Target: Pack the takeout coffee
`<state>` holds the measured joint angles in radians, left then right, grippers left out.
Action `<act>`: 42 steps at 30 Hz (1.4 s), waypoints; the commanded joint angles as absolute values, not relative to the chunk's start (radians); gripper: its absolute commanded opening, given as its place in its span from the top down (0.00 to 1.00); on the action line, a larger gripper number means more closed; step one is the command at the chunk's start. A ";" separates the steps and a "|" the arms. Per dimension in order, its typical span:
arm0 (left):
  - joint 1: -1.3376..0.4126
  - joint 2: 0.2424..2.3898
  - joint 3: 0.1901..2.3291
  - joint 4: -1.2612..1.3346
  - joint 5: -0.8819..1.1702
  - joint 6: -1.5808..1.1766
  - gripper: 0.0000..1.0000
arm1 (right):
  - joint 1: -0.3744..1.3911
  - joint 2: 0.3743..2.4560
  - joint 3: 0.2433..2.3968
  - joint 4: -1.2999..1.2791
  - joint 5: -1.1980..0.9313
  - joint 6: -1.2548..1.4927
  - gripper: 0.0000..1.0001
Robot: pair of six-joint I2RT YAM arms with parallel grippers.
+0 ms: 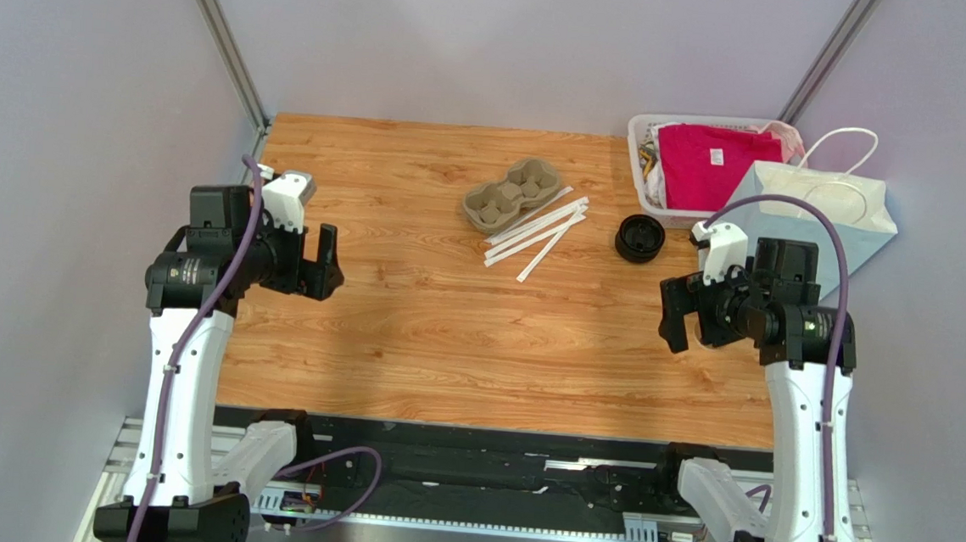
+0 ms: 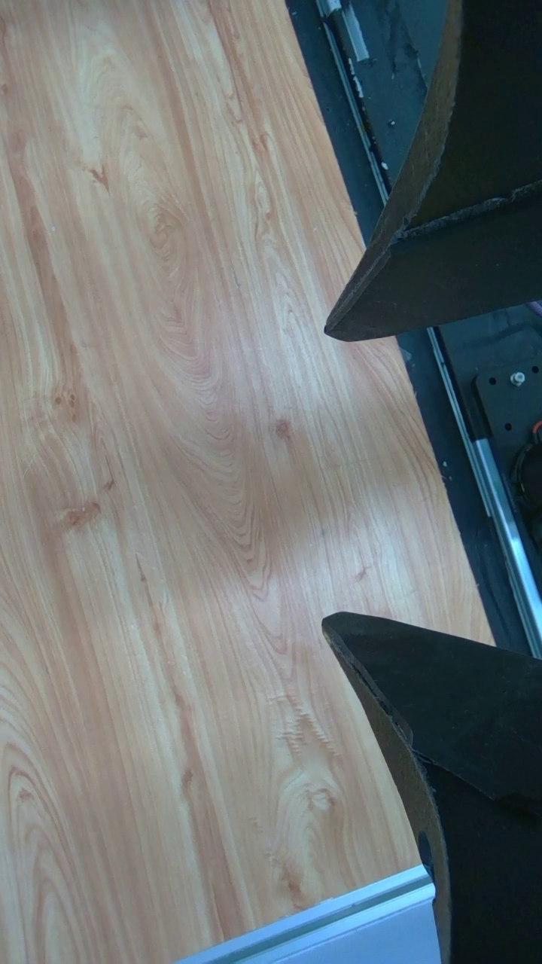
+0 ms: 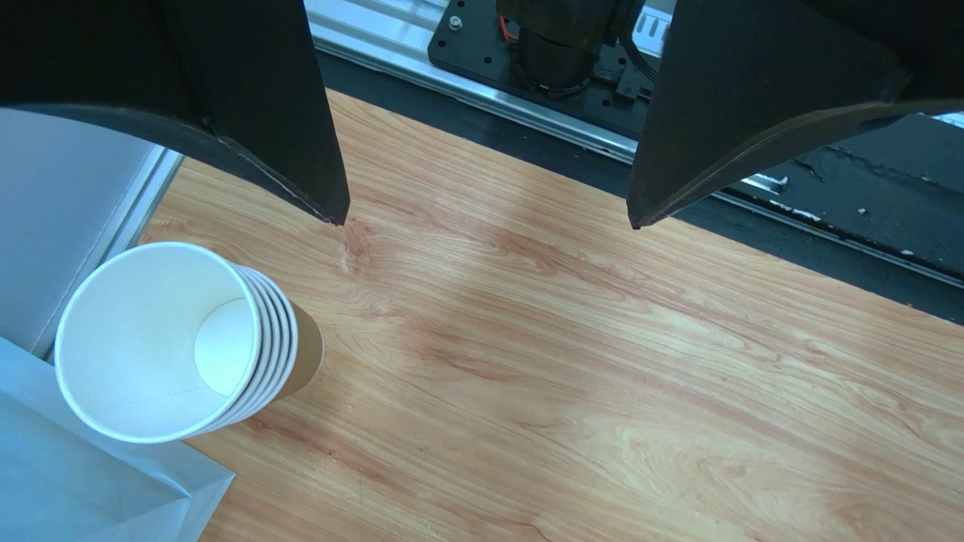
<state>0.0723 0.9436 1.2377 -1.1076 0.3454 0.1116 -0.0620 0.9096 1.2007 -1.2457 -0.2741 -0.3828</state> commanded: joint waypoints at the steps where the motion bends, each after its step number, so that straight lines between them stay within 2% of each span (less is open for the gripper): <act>1: 0.071 0.942 1.296 -1.092 0.354 0.144 0.01 | -0.060 0.939 1.284 -1.320 -0.239 -0.457 0.00; 12: 0.071 0.948 1.338 -1.086 0.229 0.006 0.01 | -0.060 1.037 1.362 -1.387 -0.086 -0.488 0.00; 18: 0.071 0.942 1.321 -1.074 0.261 0.005 0.01 | -0.093 1.097 1.367 -1.413 -0.058 -0.518 0.02; 22: 0.071 0.954 1.327 -1.080 0.253 0.012 0.01 | -0.124 1.156 1.379 -1.419 -0.066 -0.541 0.11; 26: 0.071 0.946 1.304 -1.077 0.248 0.006 0.01 | -0.147 1.213 1.384 -1.375 -0.051 -0.575 0.33; 29: 0.071 0.936 1.279 -1.074 0.261 0.005 0.01 | -0.147 1.270 1.402 -1.356 -0.052 -0.594 0.41; 42: 0.071 0.905 1.246 -1.055 0.235 -0.026 0.01 | -0.147 1.413 1.451 -1.307 -0.012 -0.614 0.54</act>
<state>0.0723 0.9241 1.2564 -1.0954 0.2363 0.0074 -0.1436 1.3968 1.4094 -1.3365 -0.0338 -0.5884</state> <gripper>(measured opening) 0.990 0.477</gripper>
